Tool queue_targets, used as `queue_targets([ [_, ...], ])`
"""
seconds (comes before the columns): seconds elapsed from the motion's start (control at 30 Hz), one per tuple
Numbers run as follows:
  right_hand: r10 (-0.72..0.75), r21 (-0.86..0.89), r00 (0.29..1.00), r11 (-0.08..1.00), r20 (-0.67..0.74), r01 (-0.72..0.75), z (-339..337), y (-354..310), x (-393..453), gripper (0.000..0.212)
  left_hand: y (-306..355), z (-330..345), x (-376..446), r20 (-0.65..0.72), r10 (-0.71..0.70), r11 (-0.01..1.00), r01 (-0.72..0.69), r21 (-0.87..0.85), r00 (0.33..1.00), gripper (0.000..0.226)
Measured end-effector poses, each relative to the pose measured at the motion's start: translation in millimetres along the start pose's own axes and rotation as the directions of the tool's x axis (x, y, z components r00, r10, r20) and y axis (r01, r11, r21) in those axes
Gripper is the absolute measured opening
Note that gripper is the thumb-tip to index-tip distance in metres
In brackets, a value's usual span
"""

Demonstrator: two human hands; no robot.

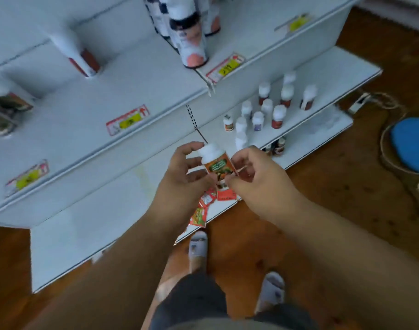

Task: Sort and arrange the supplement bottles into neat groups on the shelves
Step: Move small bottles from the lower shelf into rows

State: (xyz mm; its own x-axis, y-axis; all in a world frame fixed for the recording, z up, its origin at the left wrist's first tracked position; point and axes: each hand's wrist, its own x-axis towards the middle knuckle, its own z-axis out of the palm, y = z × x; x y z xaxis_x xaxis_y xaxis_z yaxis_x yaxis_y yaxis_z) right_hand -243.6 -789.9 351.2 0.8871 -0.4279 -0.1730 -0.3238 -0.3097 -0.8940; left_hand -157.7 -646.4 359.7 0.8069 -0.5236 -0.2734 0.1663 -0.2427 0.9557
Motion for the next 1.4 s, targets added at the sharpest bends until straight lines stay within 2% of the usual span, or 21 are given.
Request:
queue_targets([
  [0.1, -0.07, -0.058, 0.997, 0.996, 0.029, 0.072, -11, -53, -12, 0.024, 41, -22, -26, 0.004, 0.081, 0.997, -0.081, -0.007, 0.997, 0.055],
  [0.27, -0.237, -0.069, 0.97, 0.968, 0.058, 0.241, 17, -137, 3, 0.018, 78, -95, -39, -0.092, 0.176, 0.984, -0.176, 0.009, 0.98, 0.061],
  [0.47, -0.297, -0.079, 0.938, 0.946, 0.178, 0.315, 116, -207, 47, 0.019, 78, -214, -35, -0.24, 0.243, 0.969, -0.225, 0.1, 0.94, 0.063],
  [0.6, -0.319, -0.118, 0.931, 0.932, 0.179, 0.342, 202, -243, 83, 0.02, 67, -293, -16, -0.375, 0.288, 0.952, -0.22, 0.214, 0.881, 0.066],
  [0.7, -0.287, -0.138, 0.944, 0.941, 0.161, 0.309, 250, -262, 111, 0.024, 59, -332, 10, -0.439, 0.337, 0.915, -0.18, 0.361, 0.833, 0.06],
  [0.93, -0.244, -0.234, 0.968, 0.939, 0.062, 0.252, 300, -264, 173, 0.024, 57, -359, 68, -0.469, 0.319, 0.857, -0.039, 0.515, 0.823, 0.048],
  [1.13, -0.272, -0.223, 0.962, 0.937, 0.019, 0.269, 319, -260, 207, 0.021, 54, -371, 92, -0.383, 0.283, 0.764, 0.035, 0.644, 0.879, 0.059],
  [1.27, -0.268, -0.26, 0.962, 0.927, 0.044, 0.27, 314, -262, 211, 0.03, 55, -367, 87, -0.425, 0.268, 0.783, 0.061, 0.618, 0.864, 0.062],
  [1.4, -0.327, -0.304, 0.94, 0.89, 0.096, 0.34, 283, -259, 189, 0.035, 52, -344, 67, -0.455, 0.287, 0.806, 0.044, 0.59, 0.843, 0.052],
])
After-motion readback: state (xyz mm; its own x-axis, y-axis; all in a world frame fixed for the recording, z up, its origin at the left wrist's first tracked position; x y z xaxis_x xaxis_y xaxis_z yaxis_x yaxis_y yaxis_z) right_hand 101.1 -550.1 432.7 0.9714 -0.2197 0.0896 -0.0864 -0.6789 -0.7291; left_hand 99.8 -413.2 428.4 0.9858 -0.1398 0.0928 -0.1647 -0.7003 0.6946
